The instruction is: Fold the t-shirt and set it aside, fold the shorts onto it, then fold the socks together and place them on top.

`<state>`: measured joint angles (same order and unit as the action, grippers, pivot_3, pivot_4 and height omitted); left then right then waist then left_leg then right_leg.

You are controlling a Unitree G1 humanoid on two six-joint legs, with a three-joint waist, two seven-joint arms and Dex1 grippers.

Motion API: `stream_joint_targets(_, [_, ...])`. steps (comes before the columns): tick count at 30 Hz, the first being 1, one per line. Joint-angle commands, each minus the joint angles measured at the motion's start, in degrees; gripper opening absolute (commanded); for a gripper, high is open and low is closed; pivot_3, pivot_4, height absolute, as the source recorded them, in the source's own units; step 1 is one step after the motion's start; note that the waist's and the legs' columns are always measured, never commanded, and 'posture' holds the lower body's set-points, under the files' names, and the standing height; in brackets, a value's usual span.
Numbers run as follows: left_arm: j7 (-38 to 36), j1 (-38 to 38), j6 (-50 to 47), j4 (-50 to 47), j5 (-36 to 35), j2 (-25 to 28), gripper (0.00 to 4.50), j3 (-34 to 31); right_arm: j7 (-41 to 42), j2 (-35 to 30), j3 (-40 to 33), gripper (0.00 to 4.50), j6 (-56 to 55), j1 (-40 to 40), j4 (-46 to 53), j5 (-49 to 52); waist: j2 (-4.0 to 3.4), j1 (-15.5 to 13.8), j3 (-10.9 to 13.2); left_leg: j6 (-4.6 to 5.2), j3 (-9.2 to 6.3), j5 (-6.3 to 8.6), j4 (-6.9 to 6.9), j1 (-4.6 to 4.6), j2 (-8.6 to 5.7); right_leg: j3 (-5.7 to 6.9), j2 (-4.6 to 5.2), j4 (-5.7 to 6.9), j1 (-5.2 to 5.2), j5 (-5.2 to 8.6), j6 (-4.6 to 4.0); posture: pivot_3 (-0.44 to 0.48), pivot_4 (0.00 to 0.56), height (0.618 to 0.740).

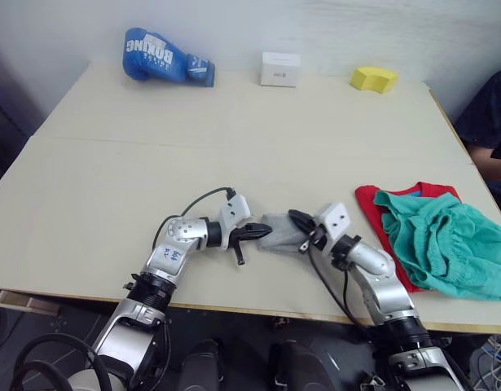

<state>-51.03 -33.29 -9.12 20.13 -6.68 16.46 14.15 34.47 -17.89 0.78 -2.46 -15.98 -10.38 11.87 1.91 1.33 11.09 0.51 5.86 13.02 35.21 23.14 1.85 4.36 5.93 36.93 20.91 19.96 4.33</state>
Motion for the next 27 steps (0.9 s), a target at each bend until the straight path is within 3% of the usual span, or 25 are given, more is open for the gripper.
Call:
stream_joint_targets(1, [-0.66,1.84,-0.29,0.83,1.85,0.35,0.0,1.8,2.84,-1.05,-4.52,0.59,9.85,2.04,10.0,11.46,-0.03,0.02,-0.01,0.05,-0.02,-0.03,-0.01,0.02,0.0,0.01,0.0,-0.01,0.01,0.0,0.0,0.0,0.15,0.74])
stream_joint_targets(3, [-0.93,1.83,-0.23,0.44,1.68,0.37,0.0,1.71,0.59,-3.44,-8.4,1.25,25.04,3.75,17.29,22.19,-0.12,-0.03,0.0,0.18,-0.04,-0.1,-0.01,0.05,0.01,0.01,0.0,-0.02,0.02,0.0,0.0,0.0,0.15,0.74])
stream_joint_targets(4, [-0.97,1.8,-0.23,0.35,1.74,0.41,0.0,1.73,-2.92,-6.24,-10.93,1.63,38.72,4.29,20.17,30.55,-0.13,-0.03,0.0,0.21,-0.05,-0.09,-0.01,0.07,0.01,0.01,0.02,-0.03,0.03,0.0,0.0,0.0,0.15,0.74])
stream_joint_targets(7, [-1.55,1.58,0.56,0.04,2.39,0.98,0.0,2.34,-11.66,-13.0,-17.64,2.72,65.74,4.78,22.03,51.52,-0.16,-0.3,-0.02,0.25,-0.18,-0.03,-0.01,0.1,-0.04,0.06,0.17,-0.07,0.0,0.01,-0.01,0.0,0.15,0.74])
stream_joint_targets(10, [-1.82,1.35,0.14,-0.57,2.19,1.08,0.0,2.38,-23.36,-14.43,-24.1,3.79,73.07,4.07,16.77,71.03,-0.18,-0.63,-0.02,0.25,-0.24,-0.02,-0.06,0.13,-0.04,0.16,0.18,-0.17,0.0,0.05,-0.09,0.0,0.15,0.74])
stream_joint_targets(12, [-2.52,1.29,-0.1,-0.37,2.0,1.1,0.0,2.49,-31.59,-13.62,-23.99,4.46,73.87,3.73,13.7,77.59,-0.2,-0.69,-0.03,0.36,-0.2,-0.09,-0.13,0.14,-0.03,0.17,0.17,-0.18,0.02,0.06,-0.1,0.0,0.15,0.74])
stream_joint_targets(18, [-2.37,1.51,-0.44,0.28,2.86,1.18,0.0,2.8,-46.34,-11.04,-16.14,4.49,73.81,3.09,10.5,88.48,-0.2,-0.9,-0.05,0.44,-0.1,-0.06,-0.12,0.16,-0.04,0.16,0.13,-0.31,0.01,0.02,-0.03,0.0,0.15,0.74])
stream_joint_targets(27, [-1.84,2.69,-0.86,-1.13,3.09,1.84,0.0,2.37,-56.78,-2.86,-6.4,4.49,68.36,-2.3,7.61,94.76,-0.25,-0.26,-0.14,0.44,-0.1,-0.05,-0.13,0.15,0.11,0.12,-0.05,-0.37,0.0,0.0,0.01,0.0,0.15,0.74])
